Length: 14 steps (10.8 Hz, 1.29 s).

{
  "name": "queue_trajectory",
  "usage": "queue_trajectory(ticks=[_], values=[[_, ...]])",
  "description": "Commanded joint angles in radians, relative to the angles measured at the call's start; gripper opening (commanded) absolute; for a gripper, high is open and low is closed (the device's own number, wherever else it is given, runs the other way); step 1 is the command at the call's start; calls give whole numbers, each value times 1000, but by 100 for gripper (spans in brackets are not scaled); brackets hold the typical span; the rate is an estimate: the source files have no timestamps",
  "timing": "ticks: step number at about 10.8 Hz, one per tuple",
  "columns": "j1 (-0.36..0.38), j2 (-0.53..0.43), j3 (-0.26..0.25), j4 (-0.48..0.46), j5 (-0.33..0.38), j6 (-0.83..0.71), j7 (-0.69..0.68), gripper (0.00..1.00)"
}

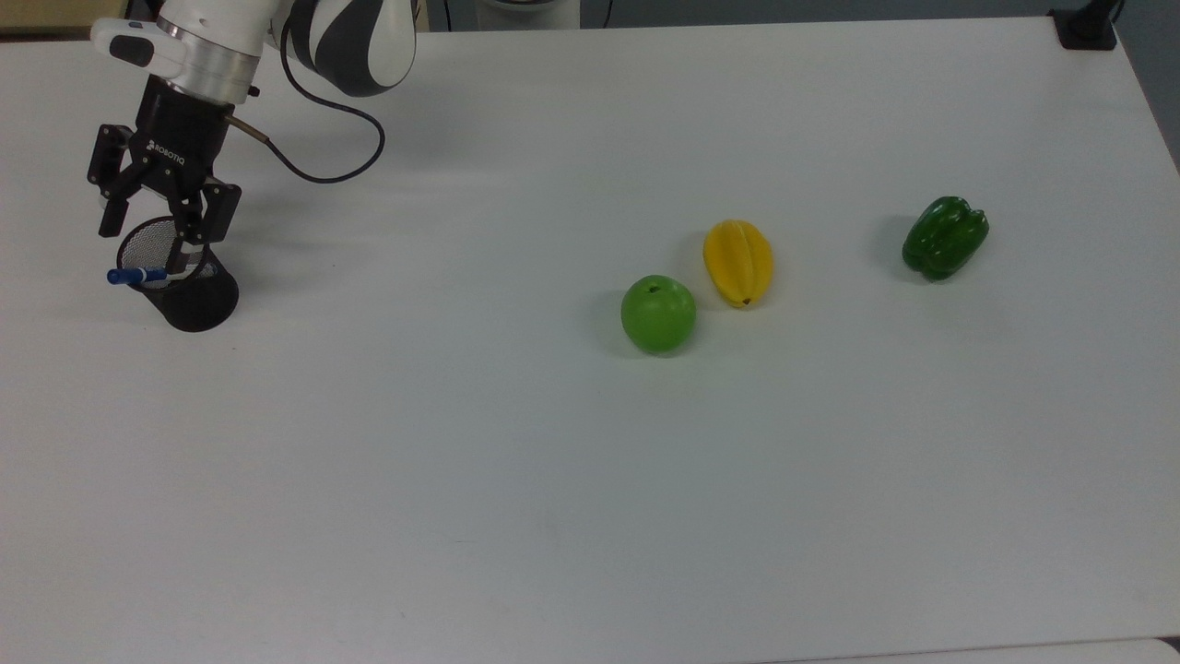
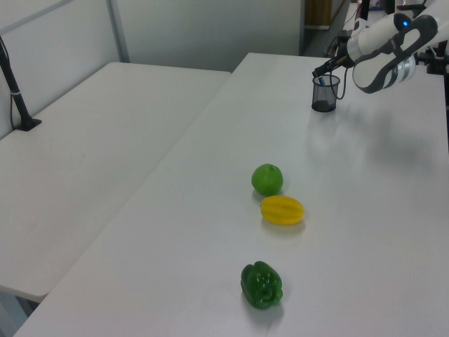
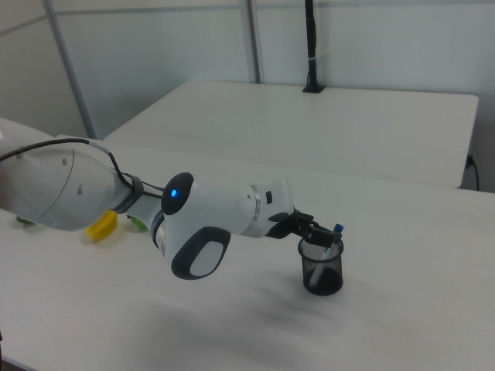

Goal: Place marker

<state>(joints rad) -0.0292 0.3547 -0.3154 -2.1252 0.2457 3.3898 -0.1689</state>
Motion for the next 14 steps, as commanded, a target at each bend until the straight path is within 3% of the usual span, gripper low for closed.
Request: queue_trajectory(ticks=[1,2,6,10,14], values=[[5,-40,-1,-7,23,-10,-14,100],[3,-72,-1,11,23,-89,-6,100],[-9,-229,-13,256,23,-880,50,100],[6,-327,10,424,20,-1361,274,100],[3,-356,149,556,-3,-1650,366,100]])
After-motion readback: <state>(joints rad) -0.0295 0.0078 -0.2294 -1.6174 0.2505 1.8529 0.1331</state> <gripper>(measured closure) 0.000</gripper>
